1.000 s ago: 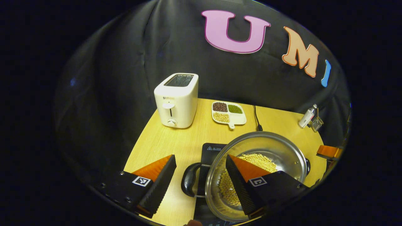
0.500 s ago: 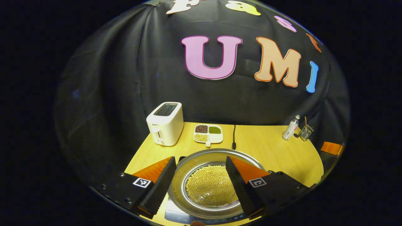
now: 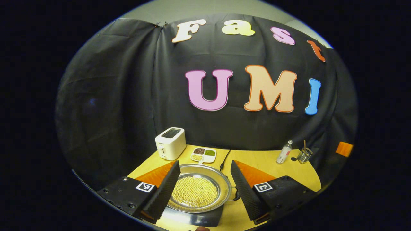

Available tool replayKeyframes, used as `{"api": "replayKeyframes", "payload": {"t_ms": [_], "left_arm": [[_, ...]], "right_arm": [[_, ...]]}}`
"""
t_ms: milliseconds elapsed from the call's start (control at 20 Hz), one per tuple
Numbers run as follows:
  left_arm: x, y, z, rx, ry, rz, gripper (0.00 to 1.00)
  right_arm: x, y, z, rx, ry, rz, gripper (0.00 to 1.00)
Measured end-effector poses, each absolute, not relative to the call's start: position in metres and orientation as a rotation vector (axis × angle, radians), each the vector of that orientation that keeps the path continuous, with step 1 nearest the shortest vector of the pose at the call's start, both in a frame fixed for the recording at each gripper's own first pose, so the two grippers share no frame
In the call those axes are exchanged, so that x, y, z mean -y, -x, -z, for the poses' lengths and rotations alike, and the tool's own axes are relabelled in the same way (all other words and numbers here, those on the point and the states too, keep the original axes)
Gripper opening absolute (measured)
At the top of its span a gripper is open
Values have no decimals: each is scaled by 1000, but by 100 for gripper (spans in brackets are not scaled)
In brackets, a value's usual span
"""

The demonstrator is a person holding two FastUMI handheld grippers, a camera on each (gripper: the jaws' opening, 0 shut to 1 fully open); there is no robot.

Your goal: First push the handle of the pot to place it horizontally, then grasp the pot with both hands and set it on the induction cooktop.

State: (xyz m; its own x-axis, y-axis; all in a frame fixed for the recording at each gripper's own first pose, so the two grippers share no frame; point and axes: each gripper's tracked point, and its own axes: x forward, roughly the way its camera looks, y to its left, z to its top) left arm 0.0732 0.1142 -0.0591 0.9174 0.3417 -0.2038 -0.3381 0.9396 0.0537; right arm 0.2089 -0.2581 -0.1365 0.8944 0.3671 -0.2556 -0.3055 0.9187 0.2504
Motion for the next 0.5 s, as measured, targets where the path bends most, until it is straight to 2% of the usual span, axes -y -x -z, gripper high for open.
{"api": "replayKeyframes", "payload": {"t_ms": [300, 350, 500], "left_arm": [[-56, -56, 25, -84, -57, -382, 96], [-47, -53, 21, -65, -72, -373, 94], [-18, -49, 18, -36, -120, -328, 96]], "right_arm": [[321, -192, 89, -171, -82, -276, 91], [331, -189, 87, -156, -63, -253, 90], [355, -177, 87, -148, -33, -199, 91]]}}
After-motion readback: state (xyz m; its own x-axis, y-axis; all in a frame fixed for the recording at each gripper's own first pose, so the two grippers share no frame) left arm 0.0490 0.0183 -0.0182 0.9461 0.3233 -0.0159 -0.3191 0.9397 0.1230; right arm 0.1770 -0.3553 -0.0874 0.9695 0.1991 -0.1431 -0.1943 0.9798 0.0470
